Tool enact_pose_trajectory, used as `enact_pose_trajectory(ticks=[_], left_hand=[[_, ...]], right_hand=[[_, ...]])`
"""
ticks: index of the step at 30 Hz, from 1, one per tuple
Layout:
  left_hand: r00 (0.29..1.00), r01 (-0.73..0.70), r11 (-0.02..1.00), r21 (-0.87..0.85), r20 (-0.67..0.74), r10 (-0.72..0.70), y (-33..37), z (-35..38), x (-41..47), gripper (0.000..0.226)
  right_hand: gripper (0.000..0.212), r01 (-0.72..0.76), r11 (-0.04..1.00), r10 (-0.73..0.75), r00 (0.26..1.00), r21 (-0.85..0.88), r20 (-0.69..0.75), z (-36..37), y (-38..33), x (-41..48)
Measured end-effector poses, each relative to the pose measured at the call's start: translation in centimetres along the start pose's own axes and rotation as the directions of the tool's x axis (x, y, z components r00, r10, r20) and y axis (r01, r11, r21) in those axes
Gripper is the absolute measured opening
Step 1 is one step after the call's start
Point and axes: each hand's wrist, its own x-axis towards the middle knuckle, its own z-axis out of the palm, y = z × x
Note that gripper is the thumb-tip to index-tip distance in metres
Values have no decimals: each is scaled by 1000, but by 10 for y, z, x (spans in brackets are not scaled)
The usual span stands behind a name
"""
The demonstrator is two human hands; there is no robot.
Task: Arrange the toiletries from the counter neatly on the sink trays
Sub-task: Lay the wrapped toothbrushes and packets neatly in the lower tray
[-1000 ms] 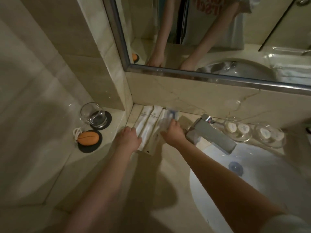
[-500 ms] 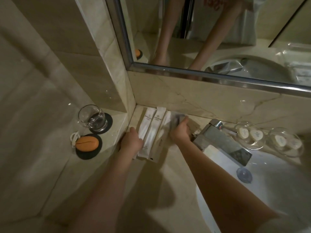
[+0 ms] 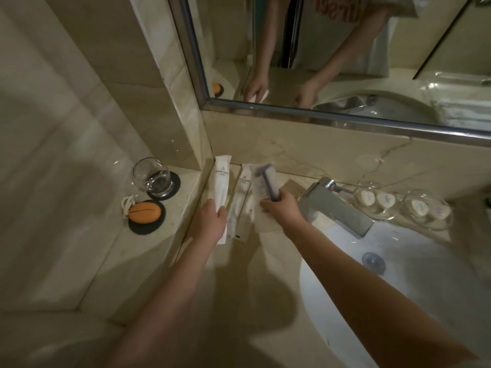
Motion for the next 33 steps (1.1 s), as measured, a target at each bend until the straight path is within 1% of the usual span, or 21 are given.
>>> enact_pose_trajectory(ticks=[2, 4, 6, 8, 11, 12, 17, 20, 23, 26, 29, 33], left_hand=[[999, -42, 999, -31, -9, 41, 4, 2, -19, 26], [995, -102, 992, -76, -28, 100, 10, 5, -38, 19], [988, -150, 977, -153, -58, 143, 16, 13, -56, 17], [980, -197, 960, -200, -71, 186, 22, 22, -73, 21], [961, -273, 932, -237, -105, 255, 36, 36, -104, 40], [956, -291, 922, -255, -111, 271, 42, 41, -115, 44], [953, -295, 896, -333, -30, 303, 71, 70, -157, 42], [933, -330, 880, -340, 26, 360, 94, 89, -178, 39], [899, -379, 861, -340, 85, 429, 120, 109, -195, 31], [860, -445, 836, -321, 107, 499, 147, 130, -211, 39], [828, -484, 820, -304, 143, 542, 173, 150, -227, 42], [802, -491, 819, -297, 214, 558, 203, 182, -244, 39]], right_hand=[[34, 57, 997, -59, 998, 54, 26, -9, 5, -24], [33, 103, 991, -103, 995, 85, 1, -21, 13, -46], [31, 119, 989, -117, 993, 83, -28, -36, 22, -68], [28, 118, 990, -114, 992, 75, -57, -52, 32, -87], [26, 136, 987, -127, 987, 91, -98, -78, 47, -113], [24, 146, 985, -136, 985, 94, -104, -87, 52, -121], [14, 159, 980, -138, 977, 124, -166, -136, 79, -158], [15, 160, 974, -122, 967, 159, -225, -172, 94, -178], [5, 162, 966, -100, 953, 202, -286, -209, 111, -193], [14, 152, 960, -64, 935, 233, -348, -245, 128, -205], [16, 158, 958, -39, 897, 238, -441, -279, 145, -215], [15, 174, 961, -23, 822, 213, -569, -324, 169, -222]])
